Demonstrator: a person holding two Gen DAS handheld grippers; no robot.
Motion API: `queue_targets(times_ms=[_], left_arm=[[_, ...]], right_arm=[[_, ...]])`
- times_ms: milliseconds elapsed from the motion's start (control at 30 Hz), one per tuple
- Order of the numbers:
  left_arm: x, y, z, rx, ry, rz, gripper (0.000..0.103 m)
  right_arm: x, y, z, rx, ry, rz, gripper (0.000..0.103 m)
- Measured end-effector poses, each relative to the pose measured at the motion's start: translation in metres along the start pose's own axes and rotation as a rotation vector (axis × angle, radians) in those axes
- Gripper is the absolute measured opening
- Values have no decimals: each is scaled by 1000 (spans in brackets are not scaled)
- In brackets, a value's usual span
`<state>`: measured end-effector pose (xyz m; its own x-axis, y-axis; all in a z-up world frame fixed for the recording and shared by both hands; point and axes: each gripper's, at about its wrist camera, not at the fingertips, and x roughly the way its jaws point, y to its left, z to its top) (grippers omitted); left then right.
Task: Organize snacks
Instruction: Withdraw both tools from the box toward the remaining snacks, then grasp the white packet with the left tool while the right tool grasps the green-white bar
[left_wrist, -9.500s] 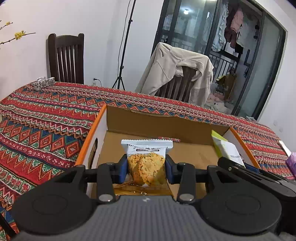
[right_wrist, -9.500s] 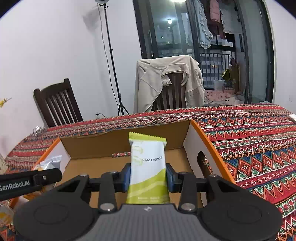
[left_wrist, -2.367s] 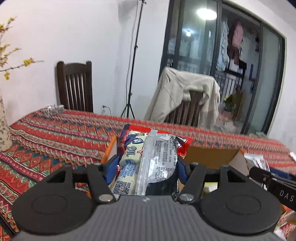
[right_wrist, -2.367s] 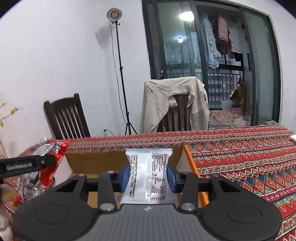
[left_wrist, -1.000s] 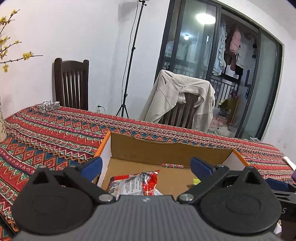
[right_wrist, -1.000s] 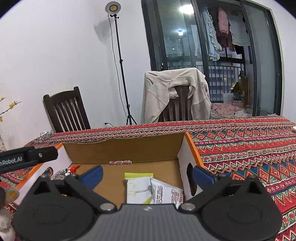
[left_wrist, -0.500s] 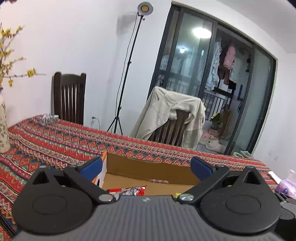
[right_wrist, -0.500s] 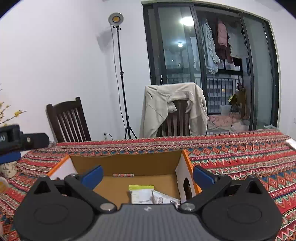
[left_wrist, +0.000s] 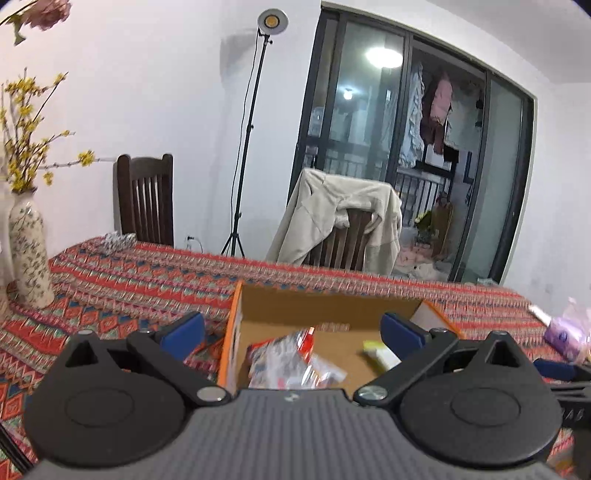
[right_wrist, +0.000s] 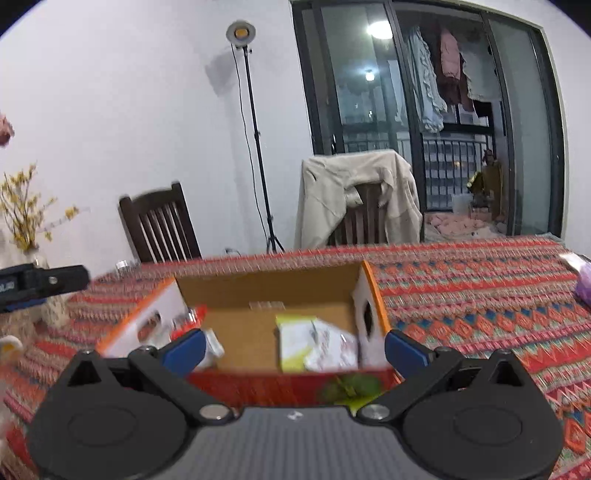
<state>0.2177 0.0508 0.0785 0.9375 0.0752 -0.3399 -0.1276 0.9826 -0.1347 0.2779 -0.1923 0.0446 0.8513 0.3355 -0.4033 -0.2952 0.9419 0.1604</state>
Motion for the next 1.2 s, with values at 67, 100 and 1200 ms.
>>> queue_targets(times_ms=[67, 100, 1200], left_arm=[[-3, 7, -12, 12, 32, 5, 103], [-5, 11, -20, 16, 44, 10, 103], [5, 70, -84, -99, 162, 96, 103]], right_arm=[[-5, -5, -11, -11, 27, -31, 103], [-7, -8, -16, -11, 39, -43, 103], [19, -40, -72, -33, 203, -161, 38]])
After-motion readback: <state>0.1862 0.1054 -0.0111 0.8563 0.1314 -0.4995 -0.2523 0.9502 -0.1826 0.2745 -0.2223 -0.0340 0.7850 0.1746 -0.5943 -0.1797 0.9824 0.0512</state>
